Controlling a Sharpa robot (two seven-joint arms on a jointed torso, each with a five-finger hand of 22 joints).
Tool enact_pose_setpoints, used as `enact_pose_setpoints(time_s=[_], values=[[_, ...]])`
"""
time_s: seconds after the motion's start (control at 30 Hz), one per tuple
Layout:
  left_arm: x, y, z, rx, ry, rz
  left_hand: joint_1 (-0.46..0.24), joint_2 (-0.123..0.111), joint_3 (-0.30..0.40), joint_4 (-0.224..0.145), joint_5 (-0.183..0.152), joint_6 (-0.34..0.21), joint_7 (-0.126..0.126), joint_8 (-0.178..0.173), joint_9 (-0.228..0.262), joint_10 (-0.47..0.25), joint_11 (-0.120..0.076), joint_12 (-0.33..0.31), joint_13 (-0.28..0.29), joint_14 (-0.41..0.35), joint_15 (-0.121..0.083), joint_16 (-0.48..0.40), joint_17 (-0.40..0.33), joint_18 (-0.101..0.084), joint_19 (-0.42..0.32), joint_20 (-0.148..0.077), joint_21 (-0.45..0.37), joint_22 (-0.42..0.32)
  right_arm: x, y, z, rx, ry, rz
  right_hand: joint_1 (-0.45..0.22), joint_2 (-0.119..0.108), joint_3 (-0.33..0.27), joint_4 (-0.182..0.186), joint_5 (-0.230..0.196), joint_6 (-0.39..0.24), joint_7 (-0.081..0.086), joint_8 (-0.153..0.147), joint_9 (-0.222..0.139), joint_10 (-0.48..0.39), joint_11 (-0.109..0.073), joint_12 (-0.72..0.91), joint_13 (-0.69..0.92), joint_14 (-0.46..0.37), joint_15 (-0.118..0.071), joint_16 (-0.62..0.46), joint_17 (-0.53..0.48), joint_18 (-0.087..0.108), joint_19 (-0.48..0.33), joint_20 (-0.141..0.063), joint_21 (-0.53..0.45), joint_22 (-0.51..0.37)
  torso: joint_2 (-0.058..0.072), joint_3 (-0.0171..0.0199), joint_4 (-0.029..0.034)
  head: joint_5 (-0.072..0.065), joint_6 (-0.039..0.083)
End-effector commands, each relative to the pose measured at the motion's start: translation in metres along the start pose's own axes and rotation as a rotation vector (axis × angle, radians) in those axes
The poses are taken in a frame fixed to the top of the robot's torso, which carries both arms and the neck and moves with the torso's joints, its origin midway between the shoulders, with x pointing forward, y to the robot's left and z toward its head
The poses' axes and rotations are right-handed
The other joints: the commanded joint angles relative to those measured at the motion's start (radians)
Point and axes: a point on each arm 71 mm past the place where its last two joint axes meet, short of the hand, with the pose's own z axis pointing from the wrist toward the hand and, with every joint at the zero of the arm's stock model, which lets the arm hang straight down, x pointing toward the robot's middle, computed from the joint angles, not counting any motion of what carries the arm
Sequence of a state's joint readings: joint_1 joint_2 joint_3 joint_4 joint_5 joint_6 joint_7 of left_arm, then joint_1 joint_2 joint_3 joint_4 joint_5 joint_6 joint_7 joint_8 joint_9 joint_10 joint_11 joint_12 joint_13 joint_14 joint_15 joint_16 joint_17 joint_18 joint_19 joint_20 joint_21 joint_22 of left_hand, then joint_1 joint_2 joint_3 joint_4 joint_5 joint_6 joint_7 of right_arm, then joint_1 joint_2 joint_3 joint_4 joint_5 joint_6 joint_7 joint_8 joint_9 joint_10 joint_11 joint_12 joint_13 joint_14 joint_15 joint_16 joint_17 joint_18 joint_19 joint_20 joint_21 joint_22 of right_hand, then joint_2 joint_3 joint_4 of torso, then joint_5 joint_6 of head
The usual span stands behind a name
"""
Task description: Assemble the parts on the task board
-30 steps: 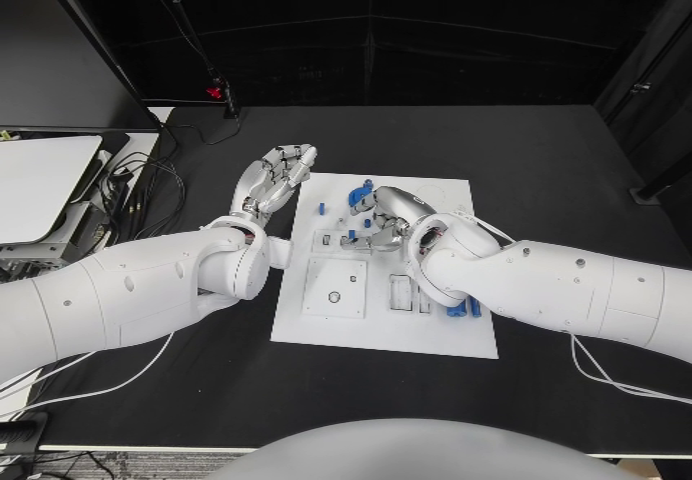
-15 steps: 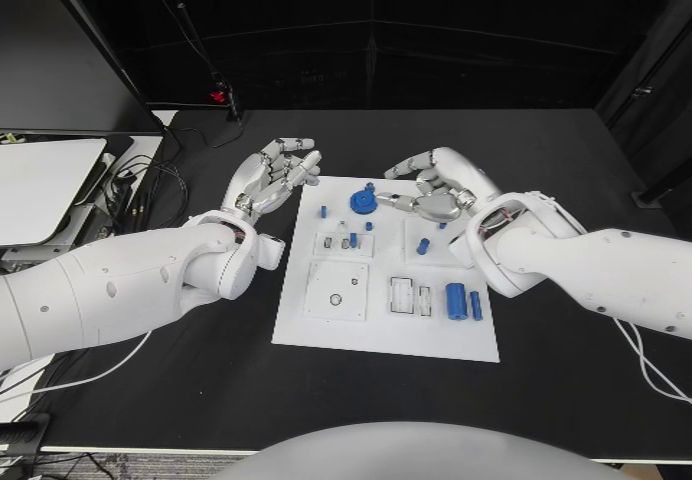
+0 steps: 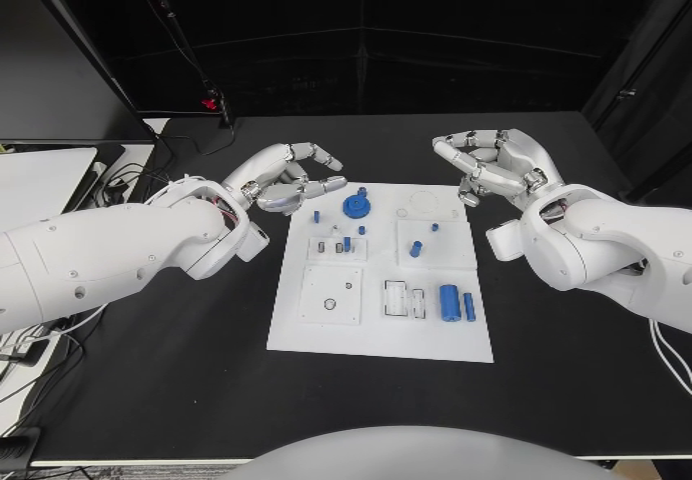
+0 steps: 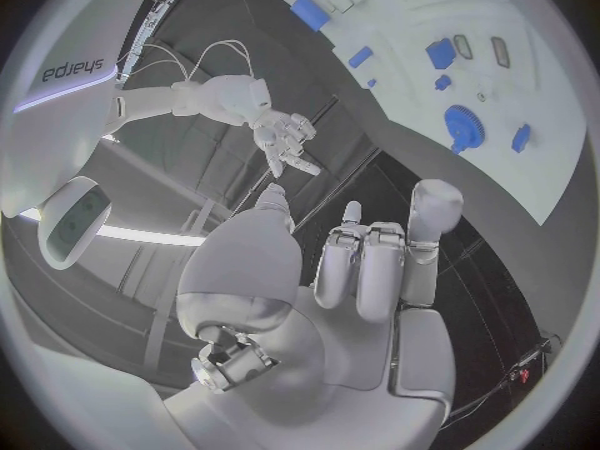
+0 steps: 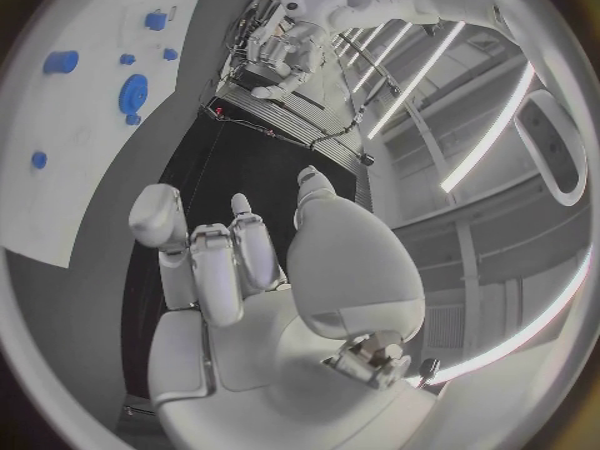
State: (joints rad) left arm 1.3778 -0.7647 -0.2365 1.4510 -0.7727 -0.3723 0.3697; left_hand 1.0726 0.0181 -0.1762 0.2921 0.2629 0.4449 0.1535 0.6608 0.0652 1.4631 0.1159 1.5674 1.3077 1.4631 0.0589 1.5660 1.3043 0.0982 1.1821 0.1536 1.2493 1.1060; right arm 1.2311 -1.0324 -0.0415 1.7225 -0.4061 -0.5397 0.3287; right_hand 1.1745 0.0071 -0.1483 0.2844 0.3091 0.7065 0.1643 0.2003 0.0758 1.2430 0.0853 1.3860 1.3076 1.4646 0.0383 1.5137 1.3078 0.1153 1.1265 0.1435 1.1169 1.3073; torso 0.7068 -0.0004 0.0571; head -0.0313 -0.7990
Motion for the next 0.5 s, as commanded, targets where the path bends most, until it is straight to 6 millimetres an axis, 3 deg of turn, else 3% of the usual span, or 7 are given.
enact_pose_setpoints(time_s=[0.03, 0.1, 0.23, 0.3, 0.5], values=[[0.012, 0.010, 0.003, -0.189, 0.208, 0.123, 0.000, -0.011, 0.017, -0.004, 0.007, 0.045, 0.043, -0.045, 0.001, 0.108, 0.015, 0.003, 0.263, 0.108, 0.018, 0.005, 0.267, -0.034, 0.113, 0.012, 0.156, 0.204, -0.001, -0.002, 0.000, 0.013, 0.039, 0.282, -0.028, 0.026, -0.025, -0.001, -0.003, -0.039, 0.002, 0.035, 0.004, -0.346, 0.003, -0.222, -0.116, -0.104, -0.001, -0.111, 0.089, 0.048, -0.184, 0.003, -0.198, -0.053, 0.000, -0.0003, -0.0048, -0.006, 0.003], [0.014, 0.011, 0.006, -0.227, 0.246, 0.152, -0.003, -0.011, 0.021, 0.000, 0.008, 0.071, 0.045, -0.059, 0.003, 0.108, 0.019, 0.003, 0.263, 0.108, 0.022, 0.005, 0.267, -0.052, 0.192, 0.021, 0.221, 0.297, -0.003, -0.004, 0.000, 0.024, 0.036, 0.320, -0.038, 0.040, -0.041, -0.001, -0.004, -0.059, 0.004, 0.063, 0.008, -0.500, 0.010, -0.343, -0.243, -0.232, 0.005, -0.218, -0.021, 0.065, -0.292, 0.009, -0.311, -0.112, 0.001, -0.0003, -0.0077, -0.004, 0.003], [0.018, 0.012, 0.012, -0.267, 0.288, 0.208, -0.009, -0.015, 0.021, 0.001, 0.009, 0.150, 0.030, -0.014, 0.034, 0.108, 0.006, 0.003, 0.263, 0.108, 0.015, 0.005, 0.267, -0.080, 0.313, 0.028, 0.290, 0.407, -0.008, -0.010, -0.001, 0.048, 0.021, 0.376, -0.038, 0.056, -0.063, 0.001, 0.001, -0.086, 0.010, 0.106, 0.013, -0.533, 0.019, -0.413, -0.344, -0.460, 0.017, -0.415, -0.230, 0.065, -0.332, 0.022, -0.372, -0.162, 0.000, -0.0007, -0.0018, -0.011, 0.003], [0.020, 0.013, 0.014, -0.292, 0.309, 0.233, -0.016, -0.017, 0.023, 0.002, 0.010, 0.172, 0.020, 0.017, 0.055, 0.108, -0.003, 0.003, 0.263, 0.108, 0.007, 0.005, 0.267, -0.096, 0.380, 0.025, 0.318, 0.458, -0.010, -0.013, -0.001, 0.060, 0.011, 0.401, -0.035, 0.065, -0.071, 0.001, 0.003, -0.098, 0.011, 0.127, 0.016, -0.542, 0.023, -0.436, -0.392, -0.551, 0.021, -0.501, -0.333, 0.066, -0.338, 0.027, -0.396, -0.186, -0.001, -0.0008, -0.0025, -0.011, 0.004], [0.025, 0.017, 0.017, -0.365, 0.382, 0.300, -0.073, -0.034, 0.032, 0.002, -0.012, 0.176, 0.003, 0.095, 0.125, 0.108, -0.019, 0.003, 0.263, 0.108, -0.009, 0.005, 0.267, -0.098, 0.389, 0.011, 0.321, 0.465, -0.014, -0.017, -0.002, 0.073, 0.001, 0.431, -0.038, 0.080, -0.086, 0.002, -0.003, -0.106, 0.007, 0.159, 0.019, -0.546, 0.025, -0.445, -0.449, -0.566, 0.025, -0.516, -0.385, 0.066, -0.340, 0.032, -0.421, -0.213, 0.000, -0.0013, -0.0038, -0.003, 0.007]])
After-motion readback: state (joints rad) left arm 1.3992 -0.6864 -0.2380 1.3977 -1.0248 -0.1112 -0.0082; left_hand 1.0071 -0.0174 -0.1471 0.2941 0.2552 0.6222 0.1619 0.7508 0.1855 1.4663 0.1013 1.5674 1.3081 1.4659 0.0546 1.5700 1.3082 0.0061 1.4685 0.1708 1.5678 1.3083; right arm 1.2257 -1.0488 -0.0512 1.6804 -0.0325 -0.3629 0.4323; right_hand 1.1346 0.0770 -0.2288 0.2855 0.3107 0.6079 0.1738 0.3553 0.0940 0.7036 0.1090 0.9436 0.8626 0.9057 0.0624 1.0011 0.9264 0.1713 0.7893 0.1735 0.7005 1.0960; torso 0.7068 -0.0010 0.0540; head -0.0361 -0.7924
